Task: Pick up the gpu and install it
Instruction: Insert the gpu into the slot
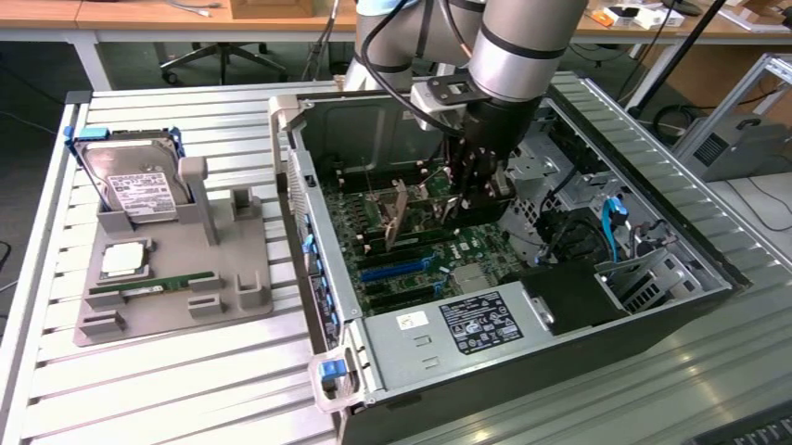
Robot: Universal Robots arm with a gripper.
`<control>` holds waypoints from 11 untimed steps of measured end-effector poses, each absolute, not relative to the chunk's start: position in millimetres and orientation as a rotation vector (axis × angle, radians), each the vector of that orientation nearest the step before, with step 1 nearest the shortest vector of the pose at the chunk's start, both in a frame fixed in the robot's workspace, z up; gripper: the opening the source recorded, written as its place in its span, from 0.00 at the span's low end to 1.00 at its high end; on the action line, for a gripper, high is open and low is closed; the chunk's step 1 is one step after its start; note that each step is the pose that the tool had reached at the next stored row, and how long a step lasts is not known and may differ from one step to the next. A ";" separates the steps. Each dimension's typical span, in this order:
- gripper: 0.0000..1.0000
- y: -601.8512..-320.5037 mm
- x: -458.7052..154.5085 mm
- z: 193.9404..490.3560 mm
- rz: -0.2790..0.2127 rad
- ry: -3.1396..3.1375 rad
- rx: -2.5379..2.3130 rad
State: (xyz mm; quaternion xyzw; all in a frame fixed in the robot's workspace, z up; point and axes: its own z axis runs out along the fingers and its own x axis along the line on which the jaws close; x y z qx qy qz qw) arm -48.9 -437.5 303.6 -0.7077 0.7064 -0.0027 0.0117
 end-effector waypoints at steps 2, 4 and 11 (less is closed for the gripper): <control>0.27 -438.4 -48.9 303.5 -0.008 2.203 -2.207; 0.27 -439.4 -48.9 303.4 -0.008 2.203 -2.207; 0.27 -444.4 -48.9 303.1 -0.008 2.203 -2.207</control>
